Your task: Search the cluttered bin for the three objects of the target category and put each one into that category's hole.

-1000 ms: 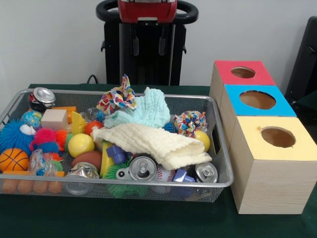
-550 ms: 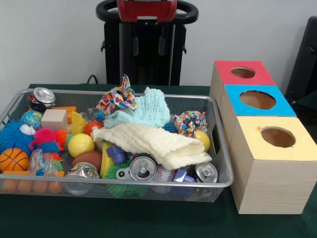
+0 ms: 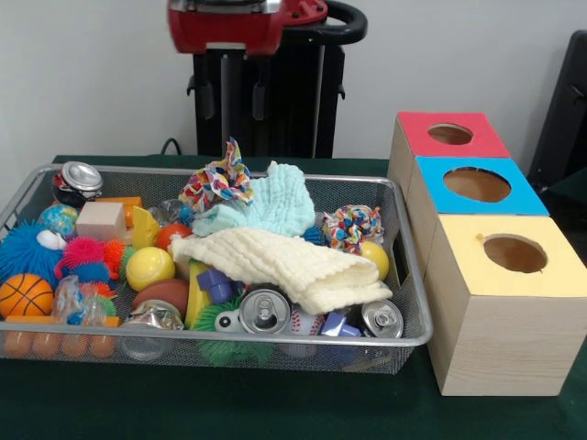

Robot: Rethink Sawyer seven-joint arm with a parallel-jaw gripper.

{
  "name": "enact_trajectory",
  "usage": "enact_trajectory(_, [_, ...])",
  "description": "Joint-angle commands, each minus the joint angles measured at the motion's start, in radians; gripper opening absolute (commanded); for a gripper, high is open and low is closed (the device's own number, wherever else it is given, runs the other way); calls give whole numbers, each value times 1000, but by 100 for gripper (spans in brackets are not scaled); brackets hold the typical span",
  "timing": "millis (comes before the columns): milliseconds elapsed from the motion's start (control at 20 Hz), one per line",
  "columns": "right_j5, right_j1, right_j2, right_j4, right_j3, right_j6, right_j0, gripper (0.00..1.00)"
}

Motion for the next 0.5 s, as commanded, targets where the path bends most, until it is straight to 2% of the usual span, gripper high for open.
enact_trajectory(50, [148, 162, 89, -96, -234, -205, -107, 100])
enact_trajectory(300, [198, 225, 122, -138, -332, -297, -168, 100])
enact_trajectory(500, [195, 260, 158, -167, -354, -342, -221, 100])
